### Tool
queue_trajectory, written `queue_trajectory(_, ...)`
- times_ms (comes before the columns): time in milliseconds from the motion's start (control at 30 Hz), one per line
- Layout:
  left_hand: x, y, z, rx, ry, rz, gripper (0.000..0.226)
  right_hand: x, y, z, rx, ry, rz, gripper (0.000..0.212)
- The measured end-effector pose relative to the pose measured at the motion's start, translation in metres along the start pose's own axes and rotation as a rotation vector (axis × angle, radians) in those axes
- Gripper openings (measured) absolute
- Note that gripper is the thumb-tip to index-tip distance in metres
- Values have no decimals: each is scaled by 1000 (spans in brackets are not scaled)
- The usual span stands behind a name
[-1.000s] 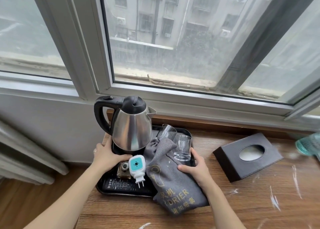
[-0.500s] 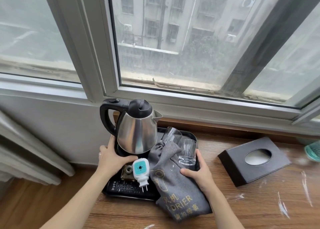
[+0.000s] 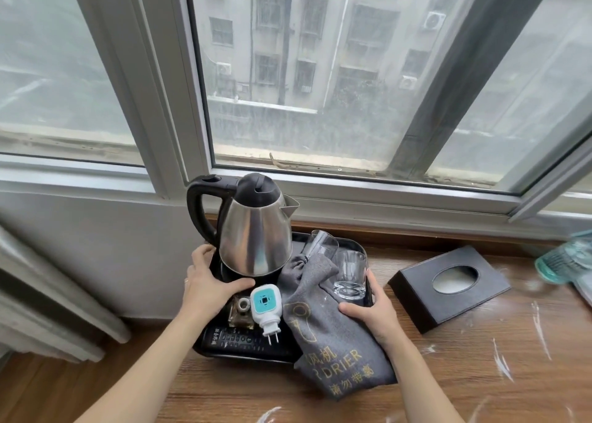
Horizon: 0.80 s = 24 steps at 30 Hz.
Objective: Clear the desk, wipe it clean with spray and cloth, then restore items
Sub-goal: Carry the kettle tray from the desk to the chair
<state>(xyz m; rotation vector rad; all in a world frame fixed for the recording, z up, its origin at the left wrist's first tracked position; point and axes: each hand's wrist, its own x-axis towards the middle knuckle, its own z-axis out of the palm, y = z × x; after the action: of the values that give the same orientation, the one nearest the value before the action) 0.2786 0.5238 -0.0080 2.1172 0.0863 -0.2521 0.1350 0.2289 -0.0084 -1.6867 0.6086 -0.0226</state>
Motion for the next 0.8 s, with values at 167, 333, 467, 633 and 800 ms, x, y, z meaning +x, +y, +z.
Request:
queue_trajectory(167,-10,13,-1,1,-35,68,117,-11,11,-10,-14,43,13,130)
queue_trajectory(333,-19,26,0,36,-110,89,129,-29,13,-20,9,82,27,130)
queue_trajectory(467,-25,40,13,32,-153,121,126,-47,8,-37,-31,130,13,124)
queue_trajectory(633,-35,65,38,29,-193,162,128,-66,6,-69,22,207,24,120)
queue_trajectory(800,-63,98,73,40,-239,194,126,-91,10,-116,65,241,7,121)
